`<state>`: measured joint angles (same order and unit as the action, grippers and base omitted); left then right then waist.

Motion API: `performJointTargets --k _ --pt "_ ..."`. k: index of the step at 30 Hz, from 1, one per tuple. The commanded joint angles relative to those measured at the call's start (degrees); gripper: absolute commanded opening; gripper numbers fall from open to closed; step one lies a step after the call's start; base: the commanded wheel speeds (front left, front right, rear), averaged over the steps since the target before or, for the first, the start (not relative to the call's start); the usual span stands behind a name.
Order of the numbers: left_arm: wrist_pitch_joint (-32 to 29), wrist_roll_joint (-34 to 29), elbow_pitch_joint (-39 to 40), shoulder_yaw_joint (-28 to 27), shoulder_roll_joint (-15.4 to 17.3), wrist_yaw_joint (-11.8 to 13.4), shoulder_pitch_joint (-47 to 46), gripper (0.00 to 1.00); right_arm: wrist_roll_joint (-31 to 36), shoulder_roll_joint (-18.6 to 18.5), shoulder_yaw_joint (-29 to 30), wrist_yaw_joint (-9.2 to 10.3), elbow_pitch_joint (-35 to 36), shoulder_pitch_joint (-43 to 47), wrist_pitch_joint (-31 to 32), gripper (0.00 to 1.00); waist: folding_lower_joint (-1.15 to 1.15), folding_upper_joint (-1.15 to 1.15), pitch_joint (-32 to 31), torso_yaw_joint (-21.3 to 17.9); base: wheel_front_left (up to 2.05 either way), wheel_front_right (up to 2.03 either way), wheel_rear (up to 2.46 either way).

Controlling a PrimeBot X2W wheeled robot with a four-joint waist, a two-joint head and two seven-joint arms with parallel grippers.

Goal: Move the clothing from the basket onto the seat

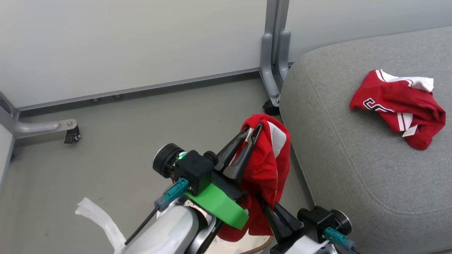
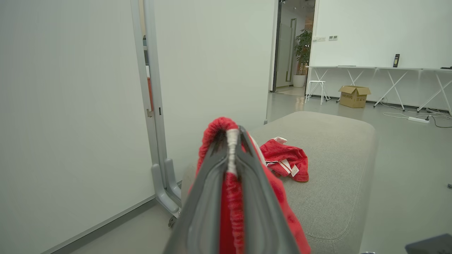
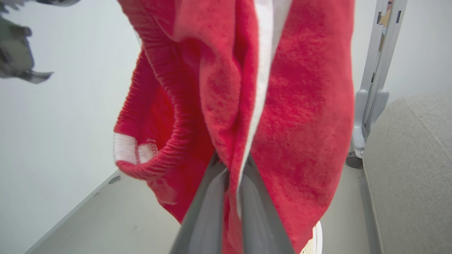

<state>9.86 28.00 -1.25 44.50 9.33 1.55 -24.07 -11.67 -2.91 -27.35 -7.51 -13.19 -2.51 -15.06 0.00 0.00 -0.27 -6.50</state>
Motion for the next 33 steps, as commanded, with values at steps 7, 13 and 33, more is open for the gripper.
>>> performJointTargets --k 7,13,33 --pt "-1.31 -0.42 -1.35 0.16 0.38 1.2 -1.0 1.0 -0.17 -0.15 1.19 0.03 1.28 0.5 -0.17 0.0 0.0 0.0 0.52 -0.25 0.0 0.0 0.0" --pt "-3.15 0.11 -1.79 0.85 1.15 1.04 -0.8 1.0 -0.46 -0.1 3.13 0.03 2.44 0.54 -0.17 0.0 0.0 0.0 1.03 -0.03 0.0 0.0 0.0" --pt "-2.58 -0.39 -2.92 0.17 7.53 3.64 5.07 1.0 -3.24 -0.04 17.32 0.03 9.38 0.28 -0.17 0.0 0.0 0.0 5.49 -6.46 0.0 0.0 0.0"
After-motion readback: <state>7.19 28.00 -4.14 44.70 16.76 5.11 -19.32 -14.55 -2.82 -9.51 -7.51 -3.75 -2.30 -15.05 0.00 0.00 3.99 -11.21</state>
